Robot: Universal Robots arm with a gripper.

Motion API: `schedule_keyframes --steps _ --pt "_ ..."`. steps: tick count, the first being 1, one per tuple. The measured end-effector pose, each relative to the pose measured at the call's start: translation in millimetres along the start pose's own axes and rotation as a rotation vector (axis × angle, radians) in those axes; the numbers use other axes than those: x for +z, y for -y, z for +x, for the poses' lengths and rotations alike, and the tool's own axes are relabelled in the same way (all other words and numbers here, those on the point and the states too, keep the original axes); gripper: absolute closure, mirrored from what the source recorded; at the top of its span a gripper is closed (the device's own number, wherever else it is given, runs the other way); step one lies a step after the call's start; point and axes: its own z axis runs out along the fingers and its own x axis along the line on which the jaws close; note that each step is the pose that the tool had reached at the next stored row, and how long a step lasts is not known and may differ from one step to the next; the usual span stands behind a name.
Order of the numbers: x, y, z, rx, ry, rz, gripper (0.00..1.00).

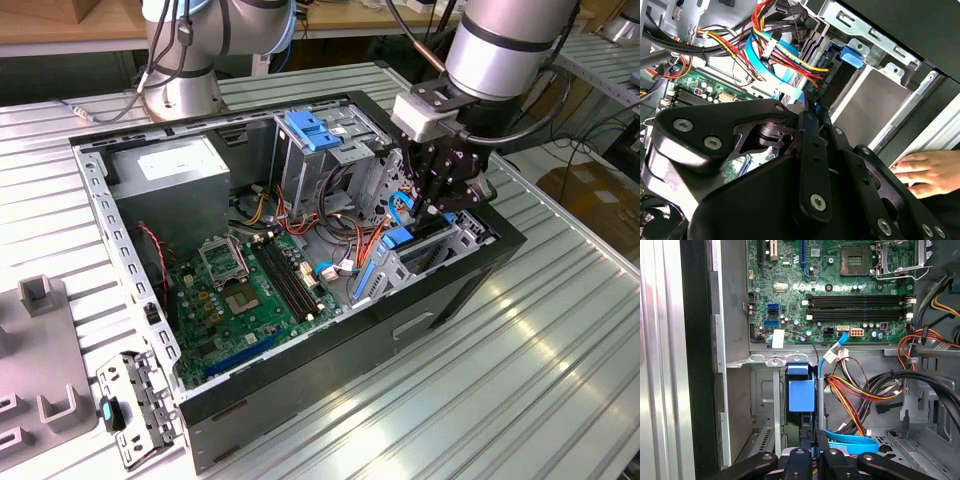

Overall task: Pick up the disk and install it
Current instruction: 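Insert the second disk wire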

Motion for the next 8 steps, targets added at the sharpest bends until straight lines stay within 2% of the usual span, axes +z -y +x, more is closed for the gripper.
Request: schedule_keyframes --steps 2,4,8 --pt "0.0 0.0 0.0 0.001 0.0067 -0.0002 0.84" --pt "0.4 0.0 0.1 0.001 0.0159 -0.0003 0.84" --pt "0.4 0.0 1.7 0.001 0.0163 -0.0003 0.84"
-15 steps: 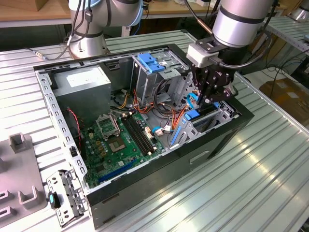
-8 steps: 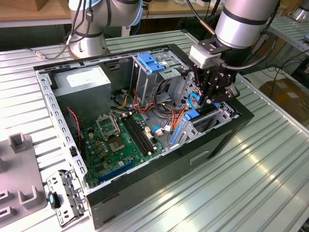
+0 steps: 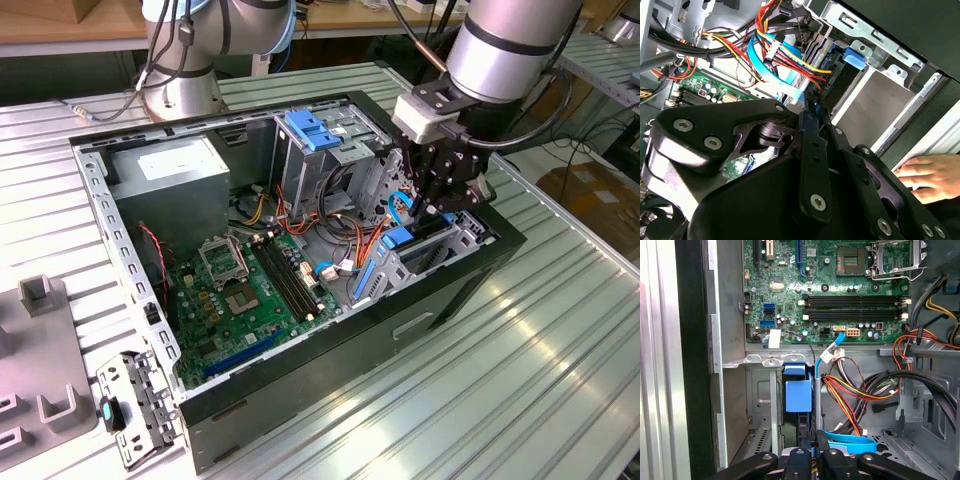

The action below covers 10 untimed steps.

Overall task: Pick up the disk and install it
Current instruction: 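Insert the second disk wire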

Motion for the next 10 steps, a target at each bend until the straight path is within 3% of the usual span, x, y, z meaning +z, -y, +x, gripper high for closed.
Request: schedule_keyframes --steps 10 --pt "-1.2 0.1 0.6 0.000 0.0000 0.0000 0.84"
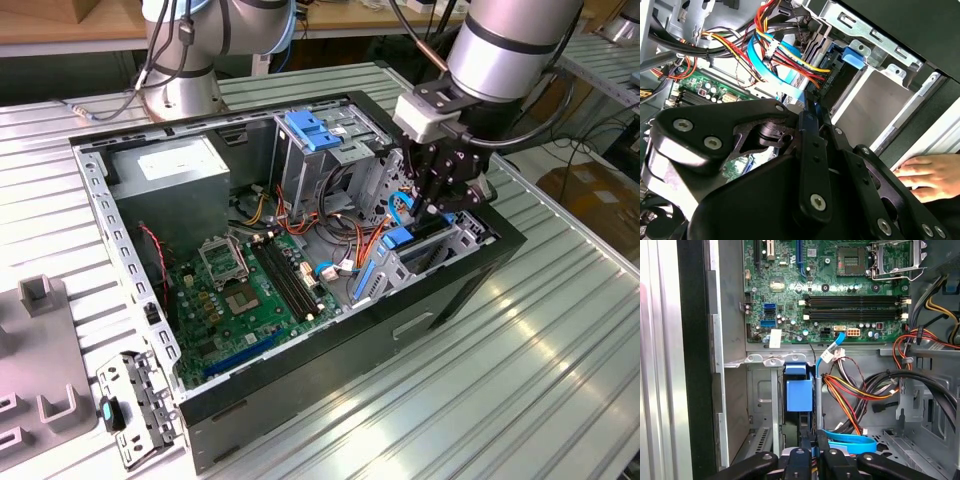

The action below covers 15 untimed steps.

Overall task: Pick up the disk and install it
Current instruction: 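Insert the second disk wire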

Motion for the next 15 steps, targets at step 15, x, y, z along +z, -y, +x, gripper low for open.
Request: schedule_keyframes --steps 15 --pt "5.3 -0.4 3.9 -0.025 0.0087 0.0002 0.84"
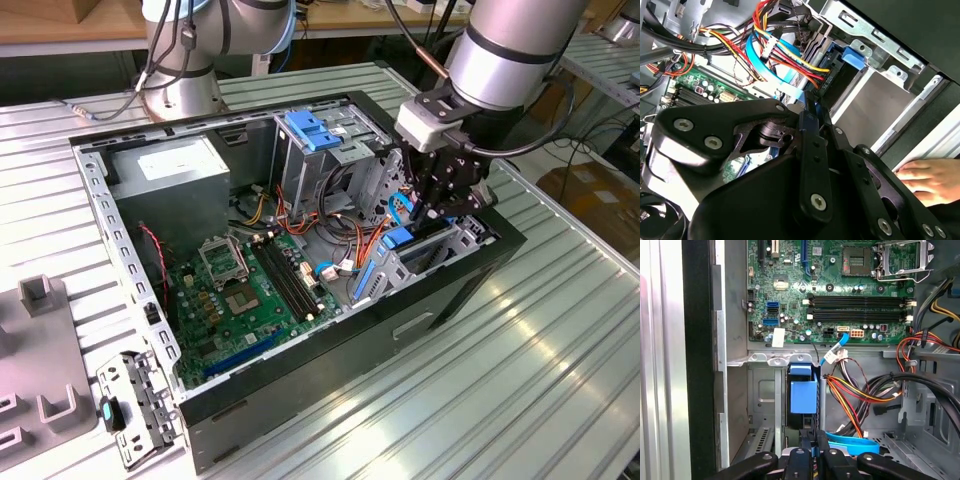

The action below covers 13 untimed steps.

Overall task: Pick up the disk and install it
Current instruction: 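Insert the second disk wire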

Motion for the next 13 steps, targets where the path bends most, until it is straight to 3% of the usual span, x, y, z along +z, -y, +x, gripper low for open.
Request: schedule_keyframes --steps 6,7,9,13 --pt "0.0 0.0 0.0 0.000 0.0004 0.0001 0.83" --pt "-2.2 0.2 0.0 0.000 0.0006 0.0001 0.76" --pt "-11.7 1.0 0.1 0.000 0.0004 0.0001 0.76" --pt "-13.9 1.2 0.1 0.000 0.0006 0.0001 0.76"
